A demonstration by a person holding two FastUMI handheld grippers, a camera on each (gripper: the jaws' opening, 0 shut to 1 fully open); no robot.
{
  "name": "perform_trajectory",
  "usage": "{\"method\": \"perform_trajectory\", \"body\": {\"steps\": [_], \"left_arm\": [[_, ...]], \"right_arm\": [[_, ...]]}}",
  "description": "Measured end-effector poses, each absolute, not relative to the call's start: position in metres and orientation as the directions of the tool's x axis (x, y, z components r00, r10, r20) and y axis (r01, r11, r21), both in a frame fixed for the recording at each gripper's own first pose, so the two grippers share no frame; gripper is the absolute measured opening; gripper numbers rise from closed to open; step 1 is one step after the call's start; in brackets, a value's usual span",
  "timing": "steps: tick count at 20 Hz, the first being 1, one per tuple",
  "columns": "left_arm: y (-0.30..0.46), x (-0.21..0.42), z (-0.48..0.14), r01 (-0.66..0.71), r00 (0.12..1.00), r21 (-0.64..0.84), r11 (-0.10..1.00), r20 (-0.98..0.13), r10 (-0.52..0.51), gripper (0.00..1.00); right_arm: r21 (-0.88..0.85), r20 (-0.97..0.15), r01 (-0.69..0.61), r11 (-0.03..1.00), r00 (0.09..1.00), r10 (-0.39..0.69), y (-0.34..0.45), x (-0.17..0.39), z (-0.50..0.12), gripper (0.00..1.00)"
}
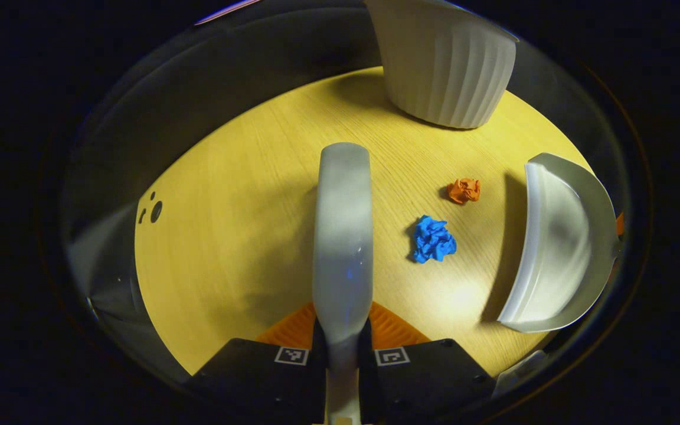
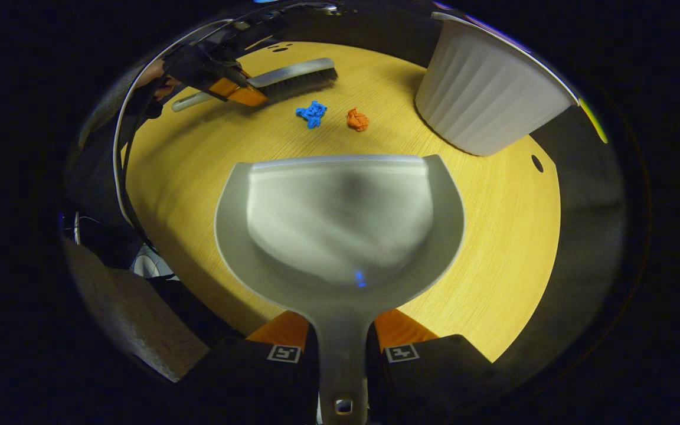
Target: Pick up the small broom and dustpan from the desktop, sweep the trash into the dustpan with the broom, and then empty the trash into the garbage bin.
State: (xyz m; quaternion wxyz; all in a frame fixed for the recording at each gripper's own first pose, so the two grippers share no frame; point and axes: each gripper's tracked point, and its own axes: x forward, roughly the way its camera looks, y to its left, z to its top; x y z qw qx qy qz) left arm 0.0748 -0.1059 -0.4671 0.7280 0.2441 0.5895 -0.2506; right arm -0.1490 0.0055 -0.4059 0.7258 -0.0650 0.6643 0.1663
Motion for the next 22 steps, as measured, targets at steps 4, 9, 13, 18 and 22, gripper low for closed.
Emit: {"method": "perform_trajectory", "body": {"steps": [4, 9, 13, 18, 22], "left_arm": [[-0.129, 0.067, -0.476, 0.698, 0.127, 0.023, 0.716, -0.988, -0.093, 0.27], [-0.161, 0.043, -0.475, 0.728, 0.014, -0.115, 0.676, -0.983, -0.182, 0.27], [-0.186, 0.027, -0.467, 0.723, -0.087, -0.247, 0.645, -0.959, -0.270, 0.26], [-0.216, -0.014, -0.449, 0.721, -0.246, -0.422, 0.550, -0.897, -0.367, 0.27], [-0.215, -0.032, -0.431, 0.741, -0.303, -0.454, 0.495, -0.883, -0.357, 0.27]], "right_arm": [[0.141, -0.987, -0.321, 0.936, 0.030, 0.159, 0.001, -0.146, -0.412, 0.37], [0.151, -0.986, -0.326, 0.933, 0.015, 0.165, 0.000, -0.145, -0.414, 0.34], [0.163, -0.983, -0.337, 0.927, 0.023, 0.181, -0.001, -0.144, -0.415, 0.41], [0.161, -0.982, -0.343, 0.926, 0.035, 0.184, -0.002, -0.145, -0.420, 0.37], [0.151, -0.978, -0.346, 0.926, 0.086, 0.192, 0.001, -0.144, -0.420, 0.37]]}}
